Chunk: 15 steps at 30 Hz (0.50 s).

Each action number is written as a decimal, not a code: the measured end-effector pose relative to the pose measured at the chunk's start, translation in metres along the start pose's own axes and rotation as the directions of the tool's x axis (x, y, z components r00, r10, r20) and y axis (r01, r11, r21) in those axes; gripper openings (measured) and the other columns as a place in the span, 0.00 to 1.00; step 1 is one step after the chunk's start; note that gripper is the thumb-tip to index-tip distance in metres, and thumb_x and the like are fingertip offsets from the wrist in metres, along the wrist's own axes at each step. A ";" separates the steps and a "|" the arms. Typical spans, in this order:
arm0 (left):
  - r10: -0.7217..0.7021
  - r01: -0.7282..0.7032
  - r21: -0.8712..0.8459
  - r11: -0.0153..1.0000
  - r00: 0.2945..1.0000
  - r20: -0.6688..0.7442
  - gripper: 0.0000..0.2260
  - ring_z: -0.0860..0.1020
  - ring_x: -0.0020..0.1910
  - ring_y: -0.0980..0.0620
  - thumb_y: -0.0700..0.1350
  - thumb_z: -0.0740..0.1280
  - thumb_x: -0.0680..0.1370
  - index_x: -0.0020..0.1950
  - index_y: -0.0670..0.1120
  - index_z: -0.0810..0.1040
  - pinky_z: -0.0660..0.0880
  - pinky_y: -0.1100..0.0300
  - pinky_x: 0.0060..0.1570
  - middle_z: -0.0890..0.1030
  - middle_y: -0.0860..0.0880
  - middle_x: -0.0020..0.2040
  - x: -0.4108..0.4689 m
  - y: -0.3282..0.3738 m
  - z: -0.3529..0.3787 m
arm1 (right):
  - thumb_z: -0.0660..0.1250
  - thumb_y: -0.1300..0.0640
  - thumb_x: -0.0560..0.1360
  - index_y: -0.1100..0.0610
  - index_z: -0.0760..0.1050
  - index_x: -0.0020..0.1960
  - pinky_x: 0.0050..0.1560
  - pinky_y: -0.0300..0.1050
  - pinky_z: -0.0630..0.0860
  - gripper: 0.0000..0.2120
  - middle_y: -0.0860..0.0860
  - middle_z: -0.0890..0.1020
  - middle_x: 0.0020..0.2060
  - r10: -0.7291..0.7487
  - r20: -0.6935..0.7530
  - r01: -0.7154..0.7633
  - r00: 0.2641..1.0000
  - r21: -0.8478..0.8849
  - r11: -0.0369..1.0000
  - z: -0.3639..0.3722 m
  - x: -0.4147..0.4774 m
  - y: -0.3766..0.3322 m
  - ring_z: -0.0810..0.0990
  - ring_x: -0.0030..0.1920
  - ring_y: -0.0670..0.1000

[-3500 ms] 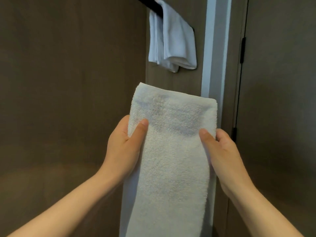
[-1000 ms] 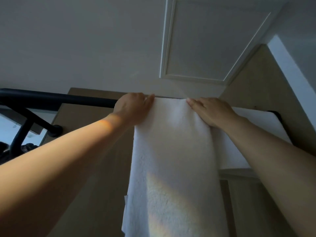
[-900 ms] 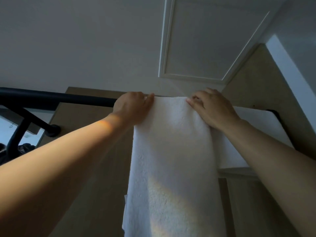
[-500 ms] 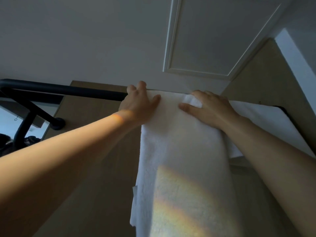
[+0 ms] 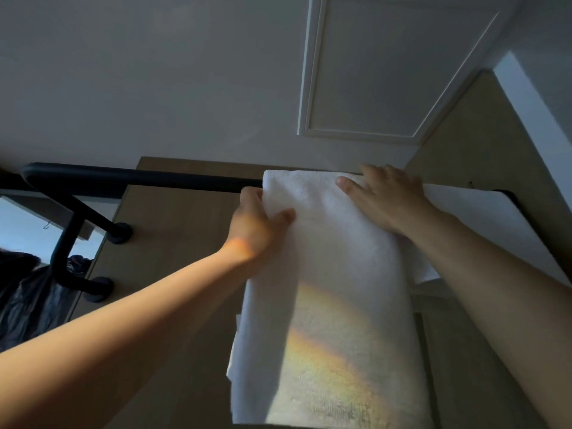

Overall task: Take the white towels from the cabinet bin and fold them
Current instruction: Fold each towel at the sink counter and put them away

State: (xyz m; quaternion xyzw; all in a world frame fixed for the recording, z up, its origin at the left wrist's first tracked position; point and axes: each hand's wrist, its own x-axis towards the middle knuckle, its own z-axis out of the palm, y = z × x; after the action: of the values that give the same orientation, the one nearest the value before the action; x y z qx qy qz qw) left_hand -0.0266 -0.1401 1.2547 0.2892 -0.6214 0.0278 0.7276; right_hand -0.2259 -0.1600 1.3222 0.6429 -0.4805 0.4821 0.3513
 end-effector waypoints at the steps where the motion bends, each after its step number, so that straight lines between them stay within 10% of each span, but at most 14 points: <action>1: 0.007 -0.007 -0.005 1.000 1.000 -0.001 0.17 0.72 0.41 0.61 0.47 0.67 0.78 0.63 0.45 0.66 0.70 0.66 0.34 0.73 0.54 0.46 -0.001 0.001 -0.001 | 0.48 0.30 0.76 0.52 0.61 0.75 0.72 0.57 0.57 0.36 0.58 0.67 0.73 0.007 -0.058 -0.001 0.998 0.096 0.995 -0.003 -0.013 0.001 0.63 0.73 0.58; 5: 0.006 -0.006 -0.020 1.000 1.000 -0.006 0.18 0.74 0.42 0.60 0.47 0.67 0.78 0.65 0.45 0.65 0.72 0.66 0.36 0.74 0.54 0.47 -0.008 0.000 -0.001 | 0.57 0.39 0.79 0.52 0.65 0.73 0.55 0.43 0.71 0.27 0.49 0.74 0.65 0.116 -0.128 -0.049 0.985 0.441 0.896 -0.012 -0.095 0.012 0.74 0.62 0.50; 9: 0.010 -0.010 -0.043 0.999 1.000 -0.002 0.19 0.74 0.43 0.60 0.47 0.67 0.78 0.65 0.46 0.64 0.72 0.67 0.36 0.74 0.54 0.49 -0.011 -0.002 -0.001 | 0.60 0.44 0.79 0.56 0.79 0.47 0.36 0.39 0.72 0.17 0.50 0.83 0.41 0.188 0.068 -0.192 0.980 0.590 0.784 -0.003 -0.130 0.021 0.81 0.40 0.47; 15: 0.137 -0.137 -0.029 0.990 0.991 0.005 0.24 0.75 0.43 0.61 0.45 0.67 0.78 0.70 0.52 0.60 0.73 0.67 0.37 0.75 0.56 0.46 -0.010 0.001 -0.005 | 0.65 0.39 0.75 0.54 0.81 0.47 0.49 0.48 0.78 0.18 0.48 0.84 0.35 0.181 0.415 -0.447 0.891 0.740 0.502 -0.004 -0.112 0.010 0.81 0.38 0.49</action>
State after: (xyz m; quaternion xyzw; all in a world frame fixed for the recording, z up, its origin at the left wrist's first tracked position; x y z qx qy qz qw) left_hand -0.0251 -0.1336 1.2454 0.2354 -0.6426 0.0678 0.7260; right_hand -0.2453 -0.1282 1.2161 0.6932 -0.3556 0.6074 -0.1553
